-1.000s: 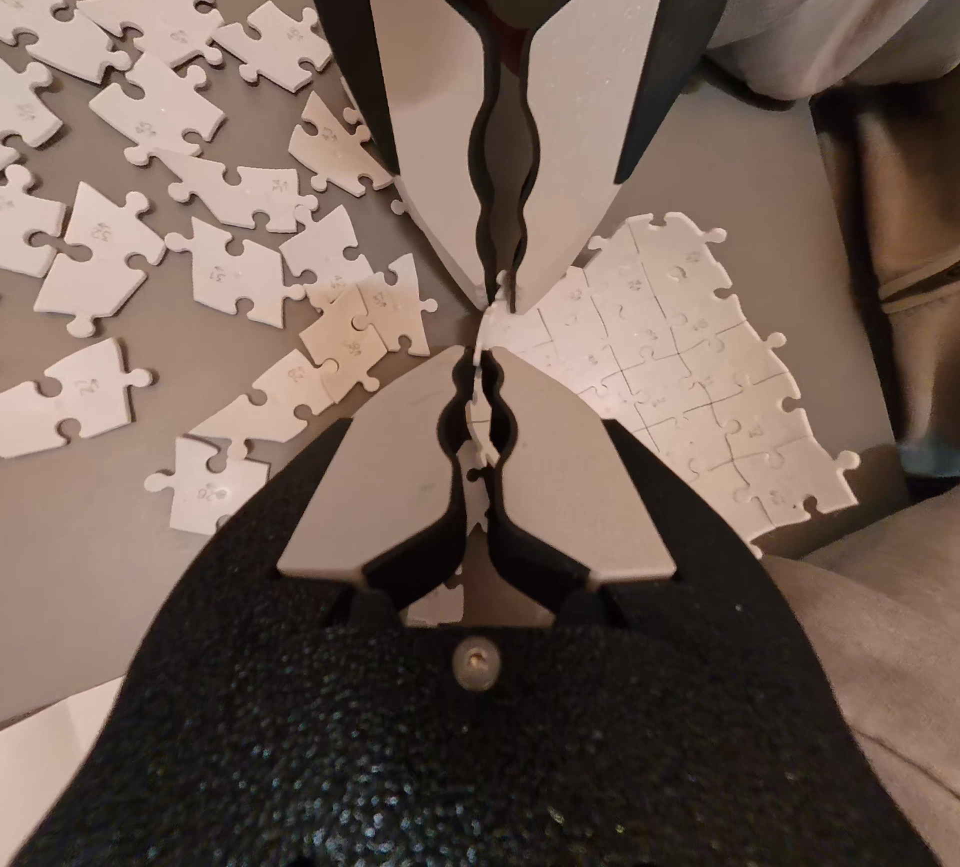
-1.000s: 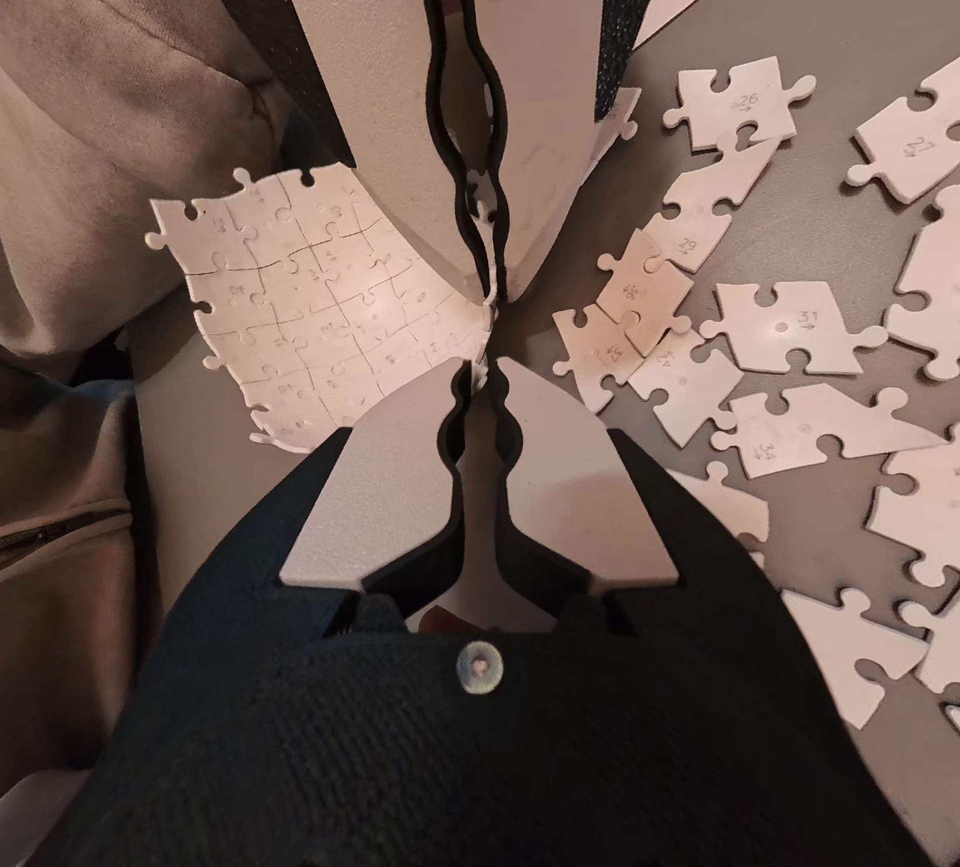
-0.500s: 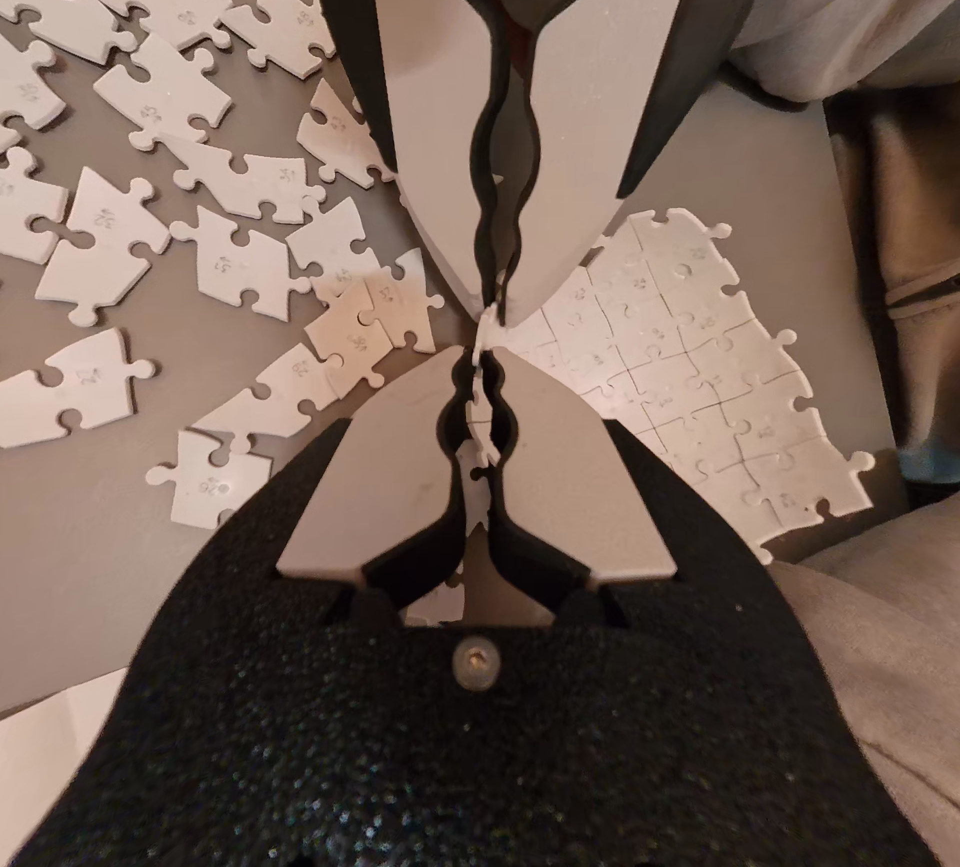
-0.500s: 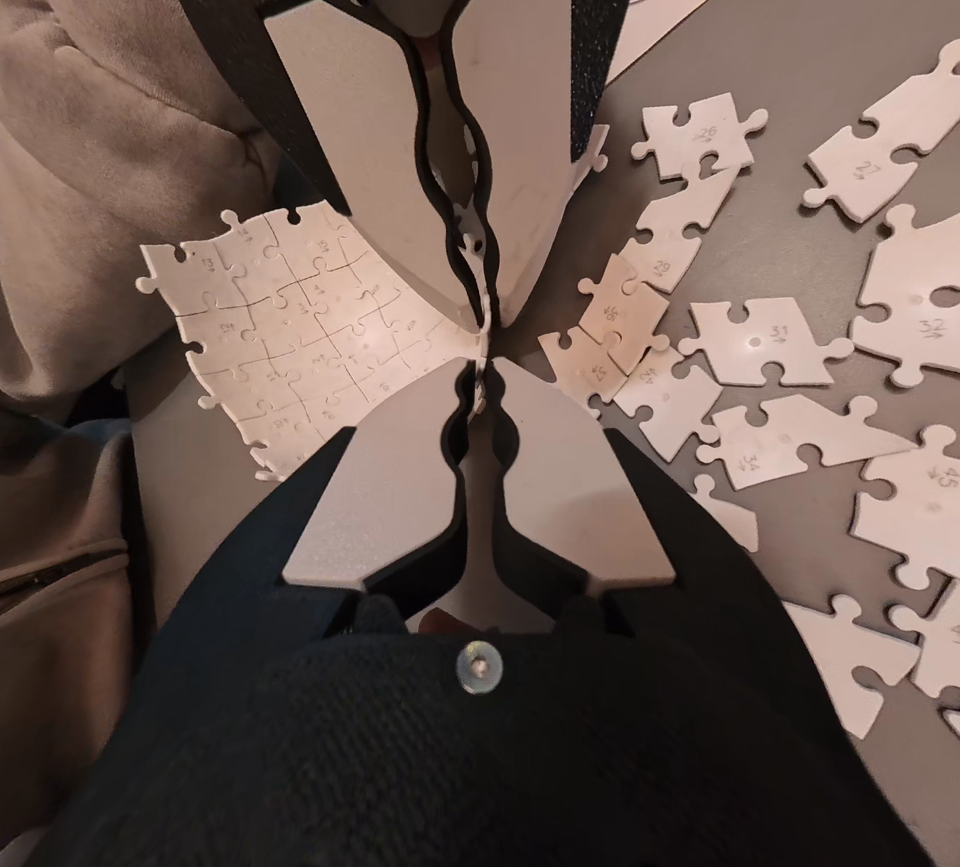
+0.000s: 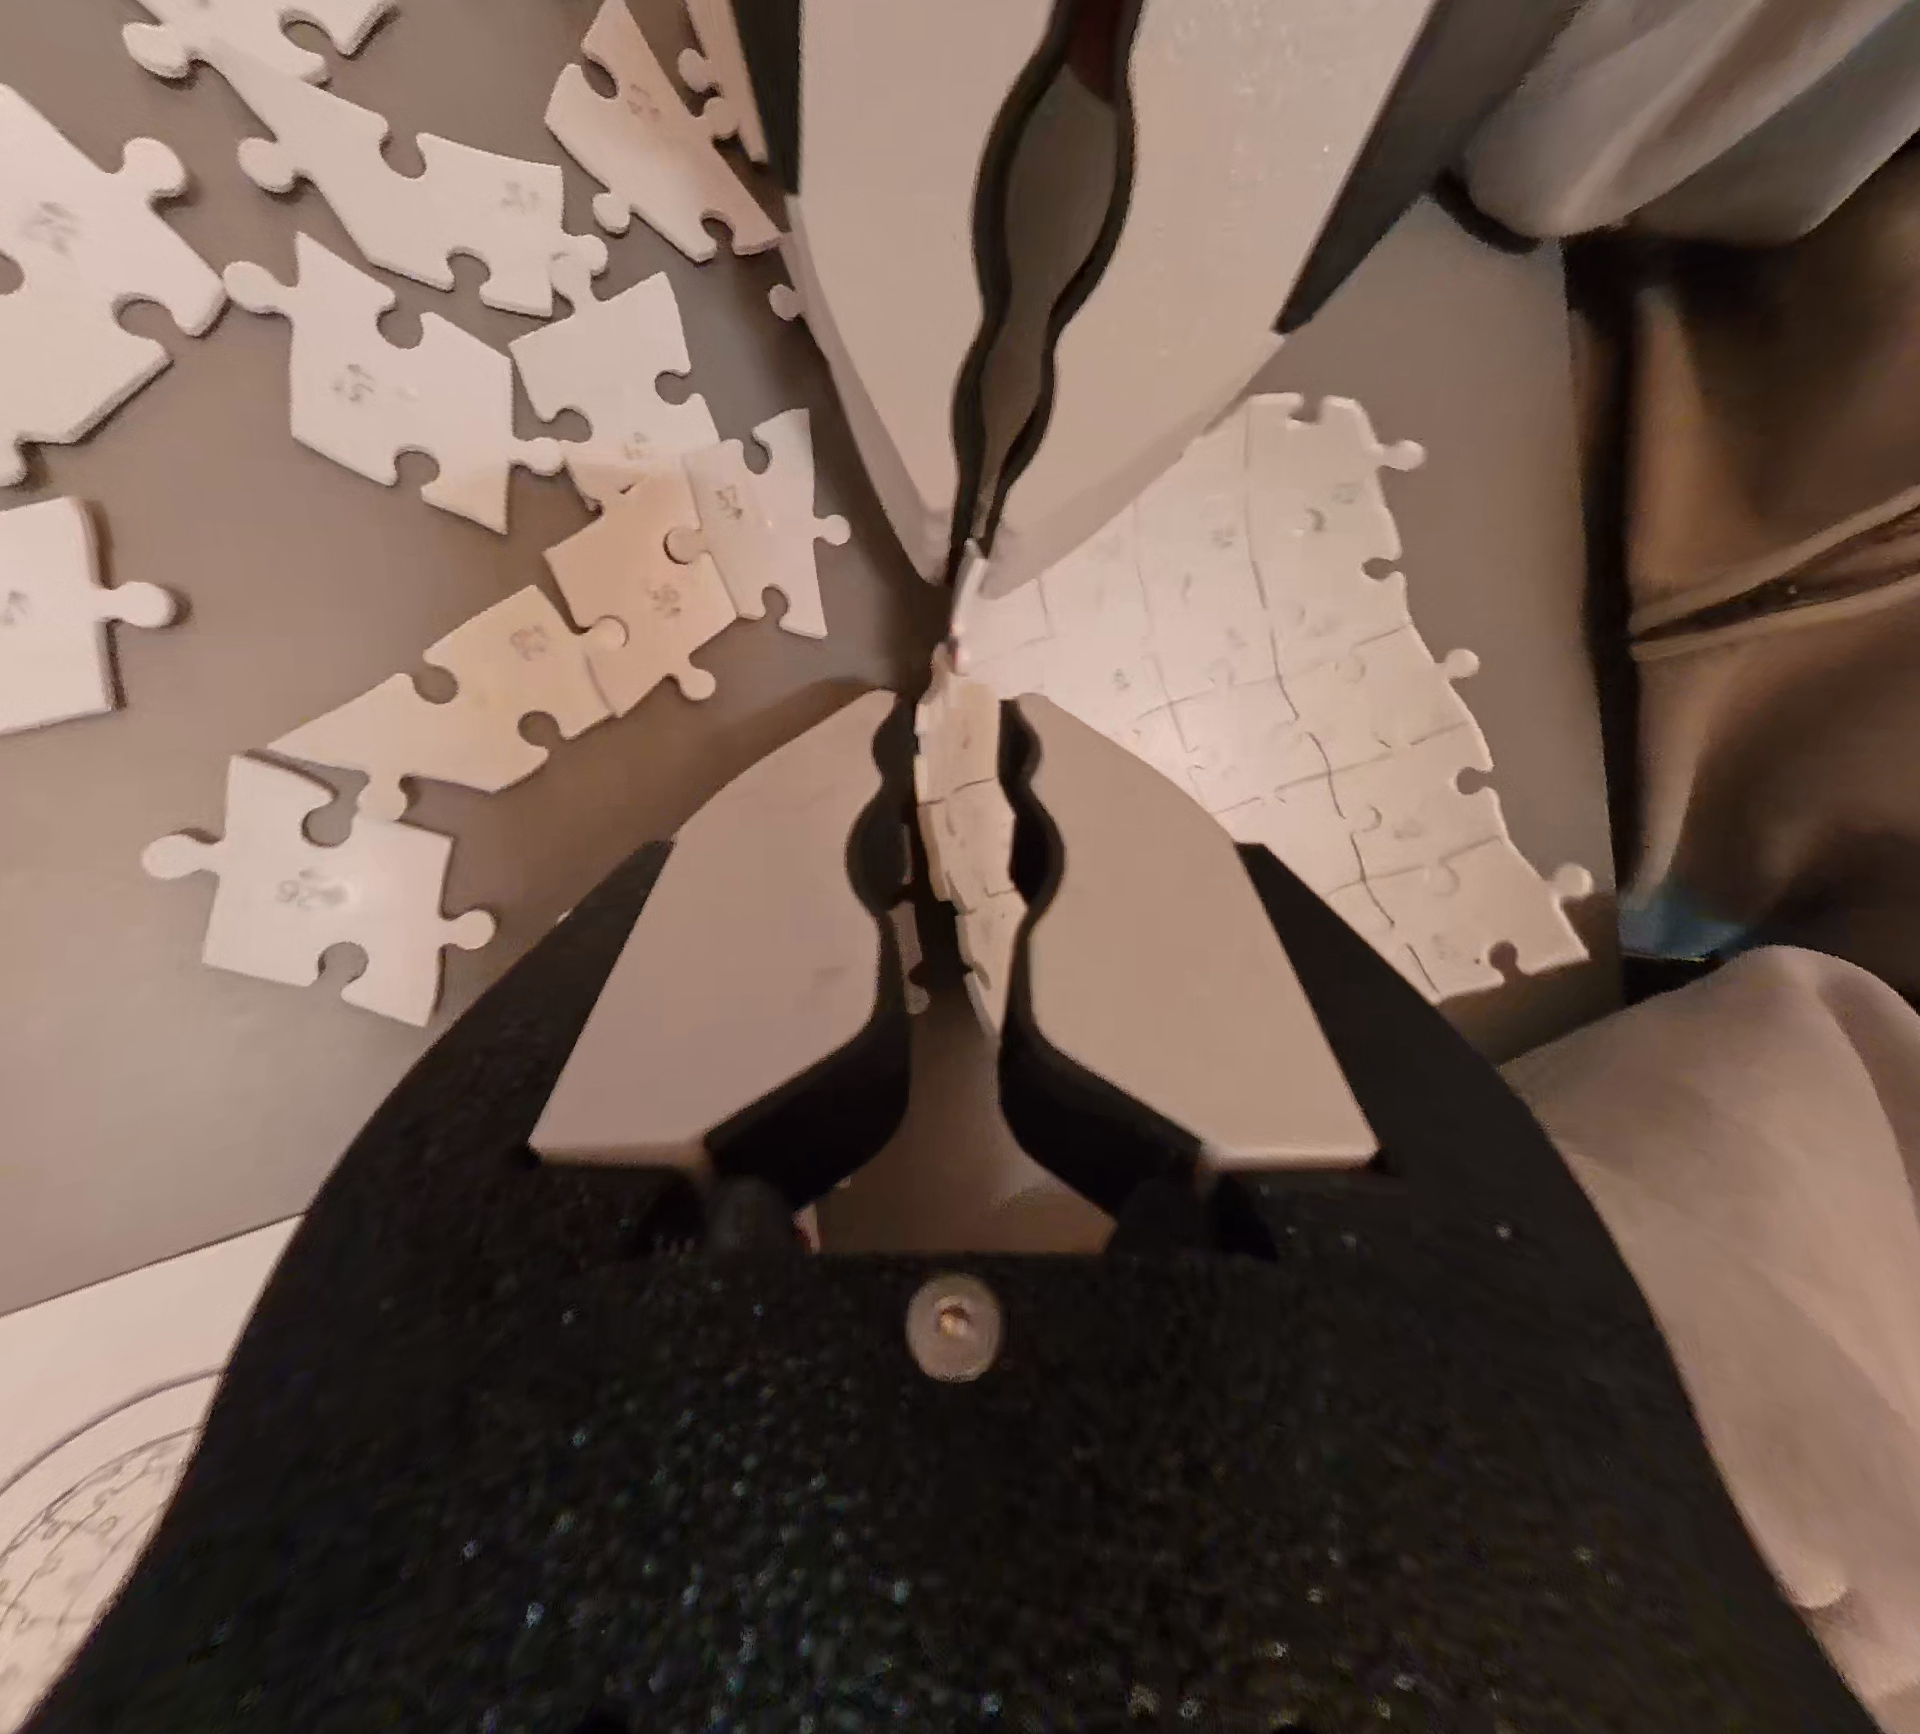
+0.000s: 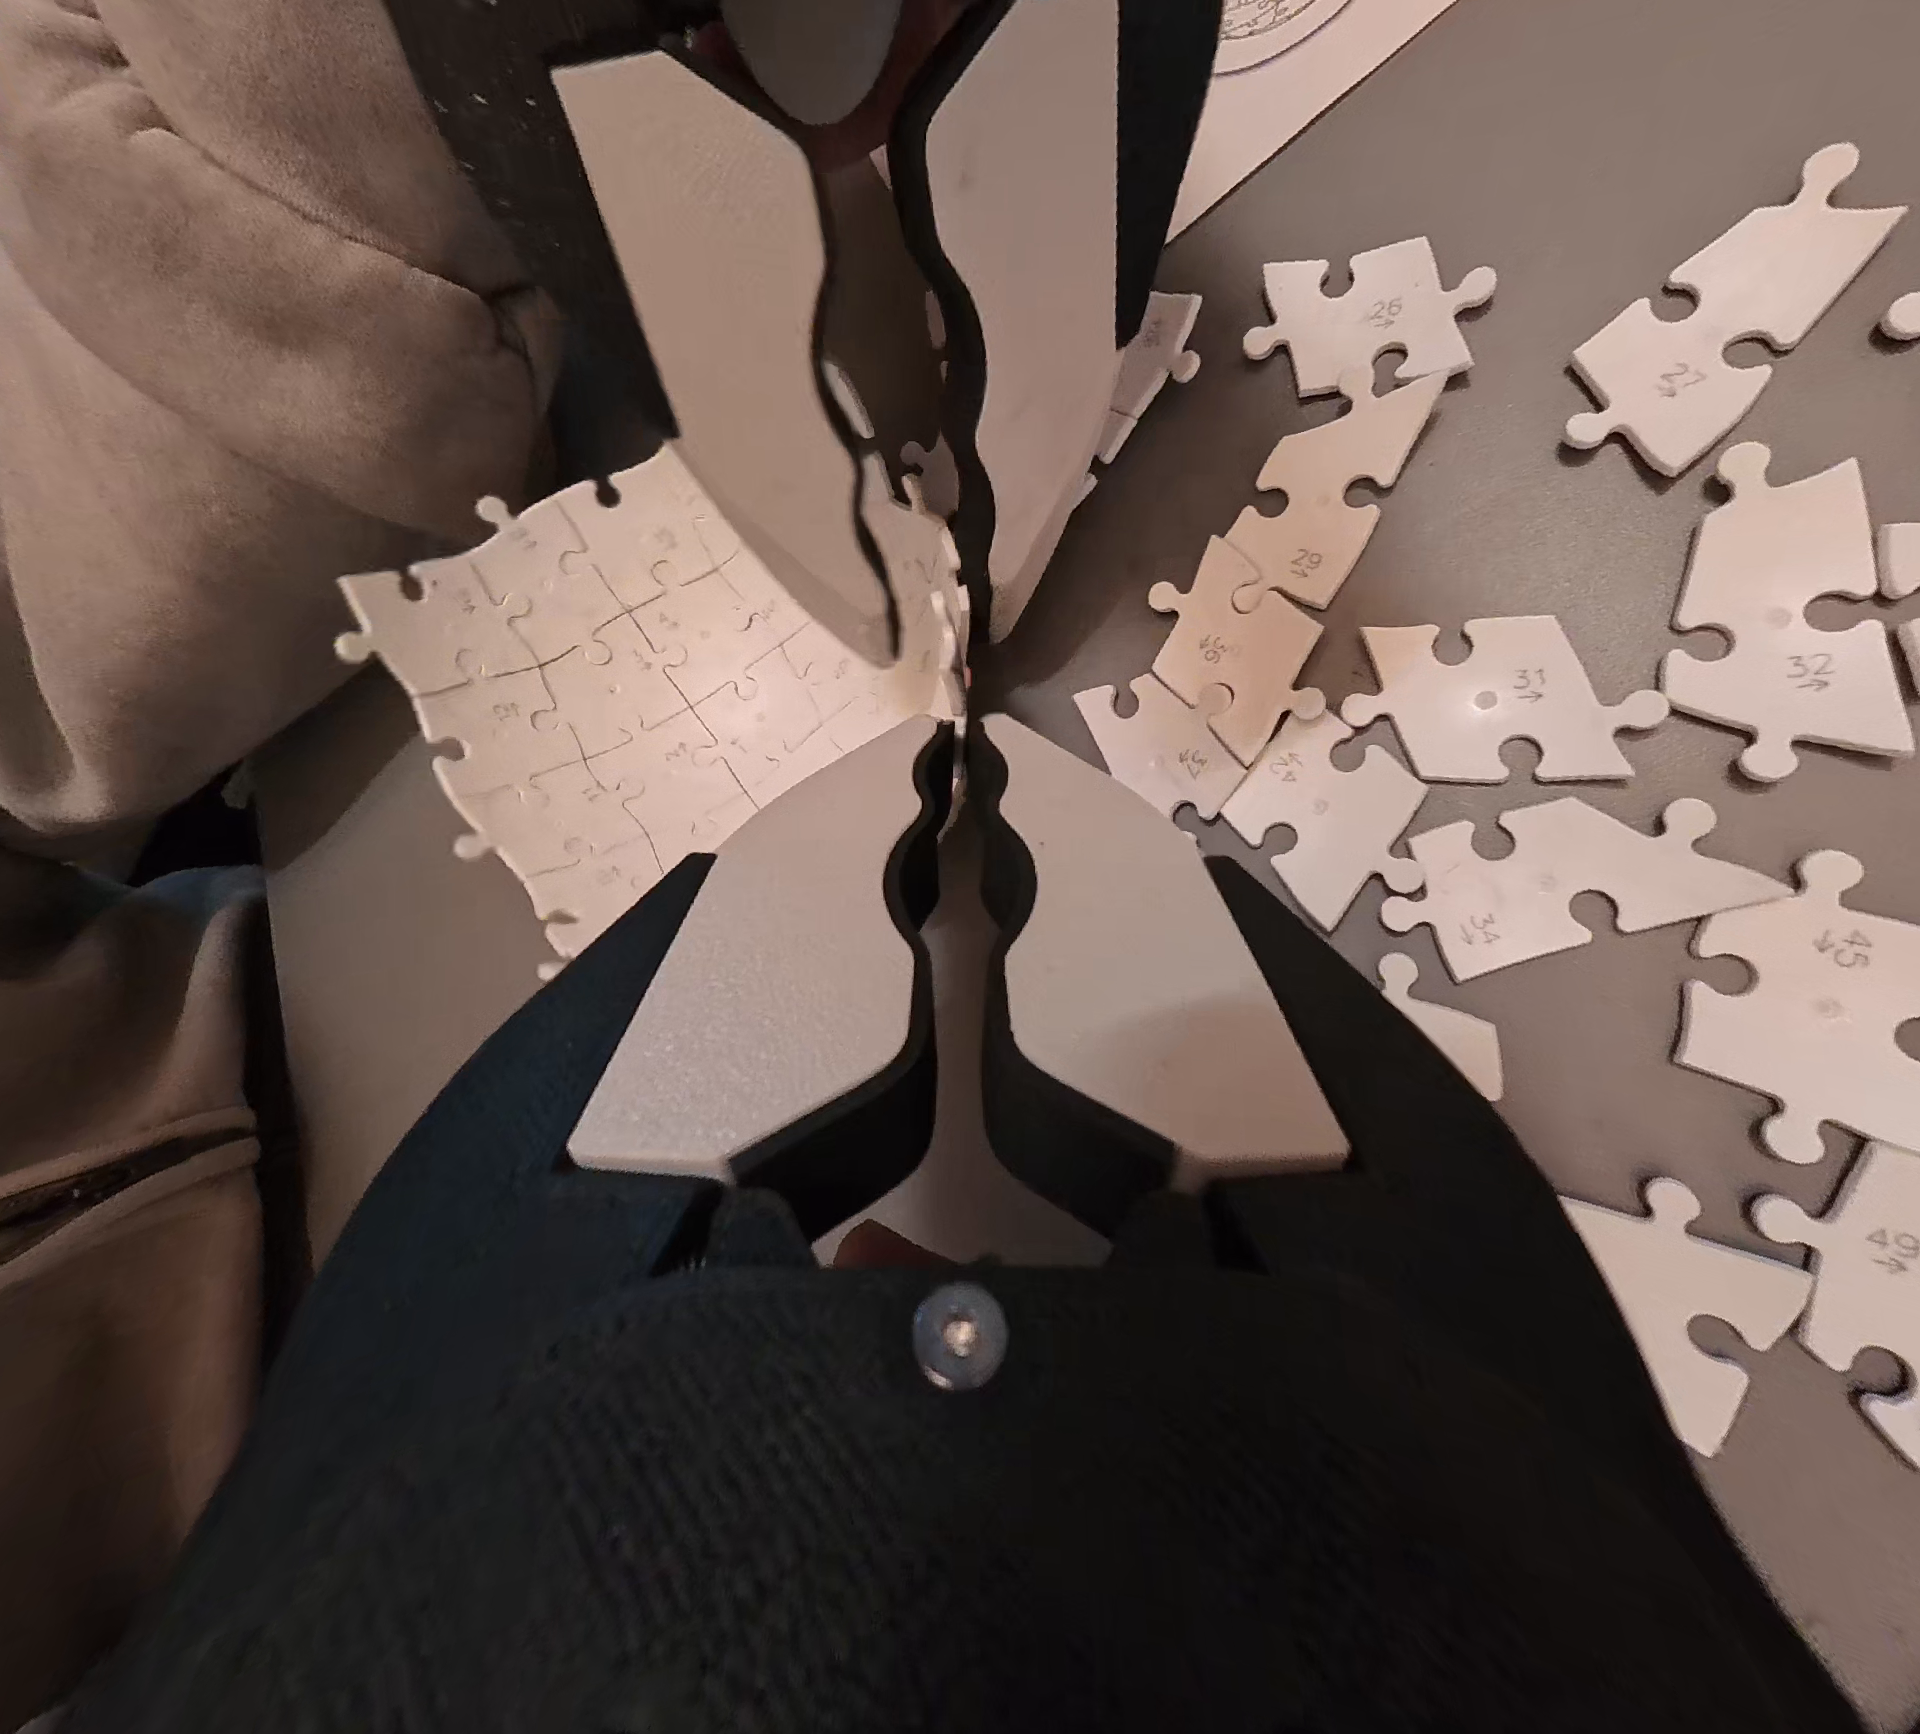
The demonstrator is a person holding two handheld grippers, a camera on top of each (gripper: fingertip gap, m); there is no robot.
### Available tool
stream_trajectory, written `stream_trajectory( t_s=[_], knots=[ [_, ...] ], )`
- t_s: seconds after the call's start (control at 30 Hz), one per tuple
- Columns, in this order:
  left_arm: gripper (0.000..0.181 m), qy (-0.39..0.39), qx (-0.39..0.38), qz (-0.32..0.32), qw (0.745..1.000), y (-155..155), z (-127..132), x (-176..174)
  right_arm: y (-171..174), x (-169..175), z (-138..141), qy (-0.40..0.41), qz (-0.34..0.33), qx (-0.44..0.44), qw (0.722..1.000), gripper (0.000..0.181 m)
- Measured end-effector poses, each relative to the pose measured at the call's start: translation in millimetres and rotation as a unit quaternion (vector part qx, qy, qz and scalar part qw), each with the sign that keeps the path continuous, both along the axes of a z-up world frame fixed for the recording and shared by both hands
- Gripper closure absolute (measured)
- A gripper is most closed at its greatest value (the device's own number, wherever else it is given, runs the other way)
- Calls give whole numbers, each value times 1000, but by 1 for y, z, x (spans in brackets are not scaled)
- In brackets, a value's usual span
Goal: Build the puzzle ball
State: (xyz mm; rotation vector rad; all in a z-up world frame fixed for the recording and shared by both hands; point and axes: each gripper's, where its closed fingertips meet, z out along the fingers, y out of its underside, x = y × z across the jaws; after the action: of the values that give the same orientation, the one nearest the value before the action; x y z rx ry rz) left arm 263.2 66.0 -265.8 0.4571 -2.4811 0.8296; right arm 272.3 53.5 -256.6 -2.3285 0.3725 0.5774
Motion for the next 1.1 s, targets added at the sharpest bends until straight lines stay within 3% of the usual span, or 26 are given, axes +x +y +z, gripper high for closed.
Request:
stream_trajectory(
  t_s=[0.07, 0.43, 0.8, 1.1],
  knots=[
    [175, -9, 8, 4, 1000, 1, -3, 4, 1, 0, 1, -3, -2, 0, 1000, 179],
    [175, 8, 29, 28, 999, 5, -4, 5, 3, 2, -1, -45, -43, -23, 998, 178],
    [176, 8, 21, 45, 999, 5, -2, 9, 3, 5, 1, -46, -103, 11, 994, 178],
    [168, -23, 5, 8, 1000, 4, -3, 6, 4, 0, -3, -29, -107, 33, 993, 179]
  ],
)
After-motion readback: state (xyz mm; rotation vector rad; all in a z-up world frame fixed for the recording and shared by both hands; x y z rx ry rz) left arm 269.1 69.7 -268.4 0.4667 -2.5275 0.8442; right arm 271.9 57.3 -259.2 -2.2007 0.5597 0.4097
